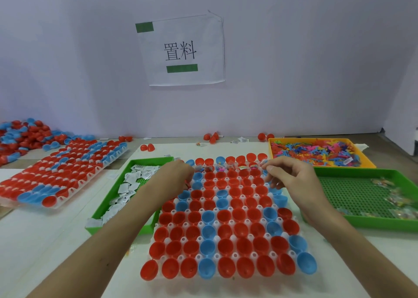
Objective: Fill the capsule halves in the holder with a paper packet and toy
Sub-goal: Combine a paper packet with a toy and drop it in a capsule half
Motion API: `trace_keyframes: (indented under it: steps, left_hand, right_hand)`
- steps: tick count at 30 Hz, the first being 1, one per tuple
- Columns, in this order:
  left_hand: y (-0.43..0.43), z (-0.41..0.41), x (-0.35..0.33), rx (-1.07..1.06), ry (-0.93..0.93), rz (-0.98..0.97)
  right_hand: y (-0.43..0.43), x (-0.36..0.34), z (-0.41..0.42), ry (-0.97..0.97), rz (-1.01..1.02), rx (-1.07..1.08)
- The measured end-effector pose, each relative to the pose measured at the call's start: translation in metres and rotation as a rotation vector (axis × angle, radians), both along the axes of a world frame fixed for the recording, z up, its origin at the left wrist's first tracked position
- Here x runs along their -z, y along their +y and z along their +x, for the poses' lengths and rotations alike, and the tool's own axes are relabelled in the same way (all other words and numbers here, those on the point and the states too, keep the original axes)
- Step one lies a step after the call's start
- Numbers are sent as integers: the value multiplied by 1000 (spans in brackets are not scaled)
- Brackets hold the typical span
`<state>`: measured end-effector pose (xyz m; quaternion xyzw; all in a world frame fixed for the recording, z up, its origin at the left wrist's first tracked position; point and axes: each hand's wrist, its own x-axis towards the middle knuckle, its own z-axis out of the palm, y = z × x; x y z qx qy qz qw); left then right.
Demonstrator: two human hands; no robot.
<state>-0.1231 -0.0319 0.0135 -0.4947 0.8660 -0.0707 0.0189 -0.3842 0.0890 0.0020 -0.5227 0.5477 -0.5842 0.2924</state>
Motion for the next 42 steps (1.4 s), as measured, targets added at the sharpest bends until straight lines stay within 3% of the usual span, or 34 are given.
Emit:
trace_keyframes:
  steps: [16, 20, 30, 42]
  left_hand:
    - [-12, 15, -14, 34, 256, 142]
    - [-11, 15, -13, 31, 239, 154]
    - [-16, 11, -8, -4, 290, -55]
    - [-14, 12, 2, 1, 211, 31]
  right_hand:
    - [-2, 0, -2, -11, 3, 8]
    - [-2, 1, -3, -3, 15, 10]
    - [-4, 2, -5, 9, 12, 3]
    - [-4, 3, -5, 28, 18, 17]
